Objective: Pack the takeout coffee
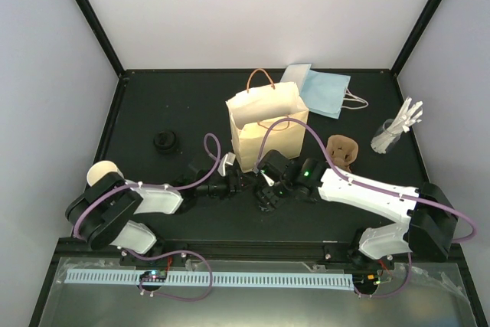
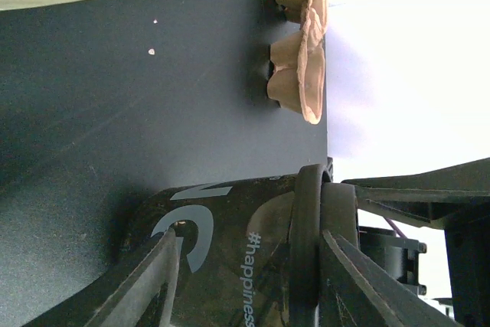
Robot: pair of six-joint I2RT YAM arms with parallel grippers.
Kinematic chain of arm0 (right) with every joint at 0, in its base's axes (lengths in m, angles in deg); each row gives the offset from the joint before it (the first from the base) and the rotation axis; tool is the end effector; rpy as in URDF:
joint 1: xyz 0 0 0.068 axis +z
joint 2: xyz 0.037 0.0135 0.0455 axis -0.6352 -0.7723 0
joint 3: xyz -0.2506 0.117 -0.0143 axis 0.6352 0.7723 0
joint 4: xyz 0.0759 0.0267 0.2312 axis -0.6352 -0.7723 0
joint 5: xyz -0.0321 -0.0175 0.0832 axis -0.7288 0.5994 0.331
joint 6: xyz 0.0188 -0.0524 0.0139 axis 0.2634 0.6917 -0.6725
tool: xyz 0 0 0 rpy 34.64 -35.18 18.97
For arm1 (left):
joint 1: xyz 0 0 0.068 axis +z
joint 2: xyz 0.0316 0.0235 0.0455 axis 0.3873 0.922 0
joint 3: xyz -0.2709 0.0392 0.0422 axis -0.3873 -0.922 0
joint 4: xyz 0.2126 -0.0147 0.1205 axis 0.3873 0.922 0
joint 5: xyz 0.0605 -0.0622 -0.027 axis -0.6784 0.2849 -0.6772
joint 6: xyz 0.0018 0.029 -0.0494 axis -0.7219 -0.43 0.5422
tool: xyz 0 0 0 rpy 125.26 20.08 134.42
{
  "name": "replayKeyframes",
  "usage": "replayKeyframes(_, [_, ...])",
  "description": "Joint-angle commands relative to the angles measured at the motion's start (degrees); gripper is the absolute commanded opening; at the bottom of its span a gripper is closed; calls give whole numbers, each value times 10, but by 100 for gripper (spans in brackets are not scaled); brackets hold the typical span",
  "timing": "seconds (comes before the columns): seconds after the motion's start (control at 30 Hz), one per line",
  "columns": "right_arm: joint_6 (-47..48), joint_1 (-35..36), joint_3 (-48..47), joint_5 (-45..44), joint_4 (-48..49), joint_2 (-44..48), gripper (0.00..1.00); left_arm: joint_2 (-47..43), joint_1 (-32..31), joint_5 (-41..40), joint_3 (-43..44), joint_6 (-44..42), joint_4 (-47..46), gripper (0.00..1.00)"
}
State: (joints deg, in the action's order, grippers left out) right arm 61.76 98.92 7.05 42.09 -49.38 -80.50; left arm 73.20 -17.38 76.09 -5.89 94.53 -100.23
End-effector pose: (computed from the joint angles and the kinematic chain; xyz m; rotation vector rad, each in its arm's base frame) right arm 0.1236 0.2063 0.2387 -1.0168 2.5782 0.3093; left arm 0.1667 -0.1700 0.1564 -0.0749 2.4257 -1.6154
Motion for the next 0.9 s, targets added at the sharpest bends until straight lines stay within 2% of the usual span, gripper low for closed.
replayKeyframes(0.0, [-13,8,22,48,-33,-32,72,1,-11,-2,-19,-16,11,51])
replayKeyframes(0.37, [-24,8,29,50,-19,-40,72,82,-38,-8,-65,-3,-42,46])
replayKeyframes(0.63, [-27,8,35,61,-8,-48,72,199,-59,-13,-100,54,-192,41])
replayKeyframes(0.87, [-23,8,35,59,-11,-48,72,216,-61,-22,-96,57,-155,40])
